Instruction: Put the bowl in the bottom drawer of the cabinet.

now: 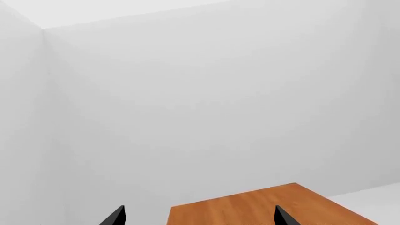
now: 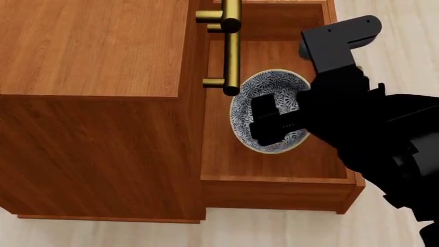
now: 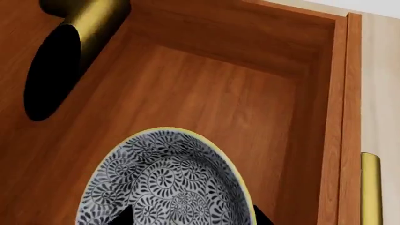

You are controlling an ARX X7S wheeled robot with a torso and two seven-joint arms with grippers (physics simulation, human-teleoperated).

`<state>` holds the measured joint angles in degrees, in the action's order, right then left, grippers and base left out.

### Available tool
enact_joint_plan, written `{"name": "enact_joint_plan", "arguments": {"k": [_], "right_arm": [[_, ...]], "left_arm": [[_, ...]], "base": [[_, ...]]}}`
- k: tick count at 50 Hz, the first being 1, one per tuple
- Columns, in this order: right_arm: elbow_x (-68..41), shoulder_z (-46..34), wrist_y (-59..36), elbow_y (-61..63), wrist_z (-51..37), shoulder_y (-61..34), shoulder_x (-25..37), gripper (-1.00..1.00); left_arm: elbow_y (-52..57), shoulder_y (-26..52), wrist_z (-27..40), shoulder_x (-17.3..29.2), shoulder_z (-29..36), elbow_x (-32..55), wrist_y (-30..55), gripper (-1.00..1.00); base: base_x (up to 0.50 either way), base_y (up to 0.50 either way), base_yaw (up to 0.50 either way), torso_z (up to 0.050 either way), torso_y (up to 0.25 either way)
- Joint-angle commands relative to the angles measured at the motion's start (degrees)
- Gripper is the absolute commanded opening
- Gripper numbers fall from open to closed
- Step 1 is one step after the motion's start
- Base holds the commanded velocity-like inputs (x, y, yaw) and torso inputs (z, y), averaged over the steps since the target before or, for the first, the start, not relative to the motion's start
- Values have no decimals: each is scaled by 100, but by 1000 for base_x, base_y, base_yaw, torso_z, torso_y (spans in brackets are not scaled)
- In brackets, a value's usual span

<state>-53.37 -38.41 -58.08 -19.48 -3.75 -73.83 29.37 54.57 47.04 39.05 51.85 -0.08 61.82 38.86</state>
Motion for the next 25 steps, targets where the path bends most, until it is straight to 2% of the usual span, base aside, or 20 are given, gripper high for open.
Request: {"name": "enact_joint_plan", "arguments": {"k": [1,25], "right_arm": [[175,-40,-67,-64,-262,166,56,100],[37,64,-311,234,-469,99,271,100]], "left_arm": [[5,8,18,9,26,9,-16,100],[-8,96,64,2,116,32,-26,100]], "base": [[0,-3,0,0,0],[0,-1,-2,0,-1]]}}
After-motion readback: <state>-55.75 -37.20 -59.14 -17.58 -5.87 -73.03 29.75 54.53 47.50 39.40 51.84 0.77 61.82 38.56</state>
